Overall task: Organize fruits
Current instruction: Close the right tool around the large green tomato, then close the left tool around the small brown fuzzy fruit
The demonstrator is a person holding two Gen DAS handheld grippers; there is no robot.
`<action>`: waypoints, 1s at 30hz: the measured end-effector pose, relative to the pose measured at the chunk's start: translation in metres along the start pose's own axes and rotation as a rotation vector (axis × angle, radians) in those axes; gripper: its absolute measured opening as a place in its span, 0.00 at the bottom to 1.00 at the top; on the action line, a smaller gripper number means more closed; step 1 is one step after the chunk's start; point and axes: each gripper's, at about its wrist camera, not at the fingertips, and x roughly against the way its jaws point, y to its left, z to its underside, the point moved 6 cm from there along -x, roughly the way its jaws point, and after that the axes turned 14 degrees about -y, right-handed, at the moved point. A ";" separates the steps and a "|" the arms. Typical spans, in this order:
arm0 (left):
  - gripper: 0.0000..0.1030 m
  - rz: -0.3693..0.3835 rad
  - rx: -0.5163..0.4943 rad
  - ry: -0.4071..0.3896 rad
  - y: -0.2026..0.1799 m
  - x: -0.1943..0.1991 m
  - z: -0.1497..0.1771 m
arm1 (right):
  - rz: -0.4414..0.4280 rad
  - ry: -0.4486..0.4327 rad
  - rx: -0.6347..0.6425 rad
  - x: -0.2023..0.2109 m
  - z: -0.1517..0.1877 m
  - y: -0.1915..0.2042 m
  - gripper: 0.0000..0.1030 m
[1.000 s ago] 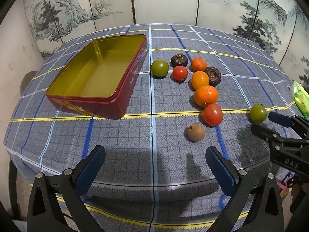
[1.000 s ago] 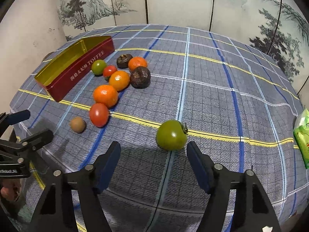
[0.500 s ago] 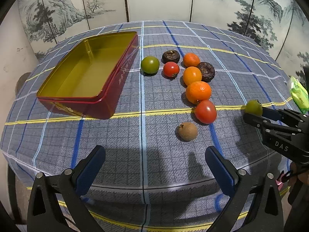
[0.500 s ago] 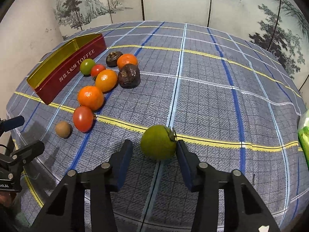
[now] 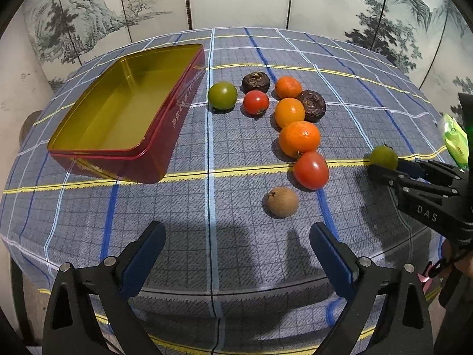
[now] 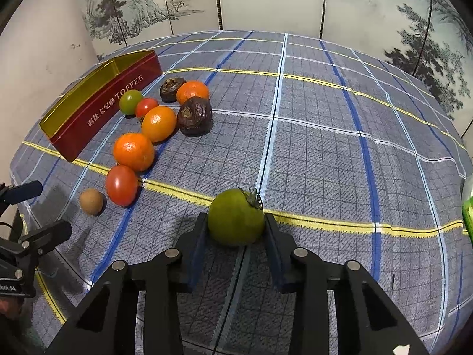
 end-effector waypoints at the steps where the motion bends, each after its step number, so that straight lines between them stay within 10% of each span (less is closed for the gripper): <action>1: 0.94 0.001 0.000 0.000 0.000 0.000 0.000 | 0.000 0.000 0.001 -0.001 -0.001 0.000 0.32; 30: 0.36 0.111 -0.033 0.044 -0.026 -0.033 -0.008 | 0.025 -0.018 -0.039 -0.011 -0.016 -0.023 0.32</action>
